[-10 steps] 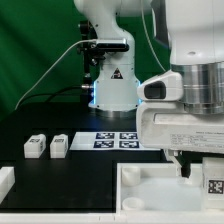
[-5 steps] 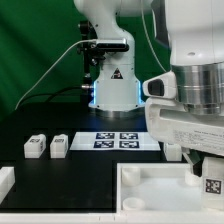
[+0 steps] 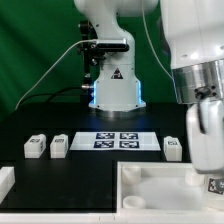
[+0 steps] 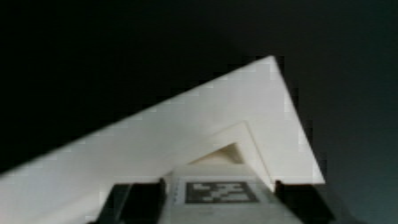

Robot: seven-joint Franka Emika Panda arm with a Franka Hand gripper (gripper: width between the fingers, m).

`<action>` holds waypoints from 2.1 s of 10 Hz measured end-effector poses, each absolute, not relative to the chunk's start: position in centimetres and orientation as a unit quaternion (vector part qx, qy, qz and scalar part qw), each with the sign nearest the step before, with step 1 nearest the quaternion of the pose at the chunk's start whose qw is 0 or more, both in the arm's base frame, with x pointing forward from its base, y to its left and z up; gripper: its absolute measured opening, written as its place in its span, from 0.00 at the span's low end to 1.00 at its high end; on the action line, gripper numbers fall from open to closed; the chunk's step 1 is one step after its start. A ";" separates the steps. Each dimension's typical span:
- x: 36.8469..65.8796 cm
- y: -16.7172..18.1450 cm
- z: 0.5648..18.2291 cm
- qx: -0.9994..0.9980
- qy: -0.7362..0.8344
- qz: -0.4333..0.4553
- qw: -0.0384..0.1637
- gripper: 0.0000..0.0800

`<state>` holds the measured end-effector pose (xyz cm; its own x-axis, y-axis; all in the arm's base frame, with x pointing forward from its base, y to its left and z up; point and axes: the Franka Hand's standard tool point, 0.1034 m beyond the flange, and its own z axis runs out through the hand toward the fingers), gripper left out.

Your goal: Assemble one leg

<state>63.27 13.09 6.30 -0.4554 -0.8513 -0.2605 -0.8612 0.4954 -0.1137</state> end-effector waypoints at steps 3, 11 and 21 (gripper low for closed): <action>63.2 13.0 6.3 -0.495 0.857 0.017 0.142 0.51; 62.5 12.0 6.6 -0.839 0.532 0.028 0.107 0.81; 63.1 11.3 6.8 -0.801 0.595 0.028 0.065 0.36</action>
Offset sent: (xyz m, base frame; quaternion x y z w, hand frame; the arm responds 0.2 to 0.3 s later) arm 0.0000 0.0000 0.0000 0.0000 0.0000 -0.0899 0.9960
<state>63.11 11.25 6.76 0.2908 -0.9490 -0.1217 -0.9562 -0.2838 -0.0714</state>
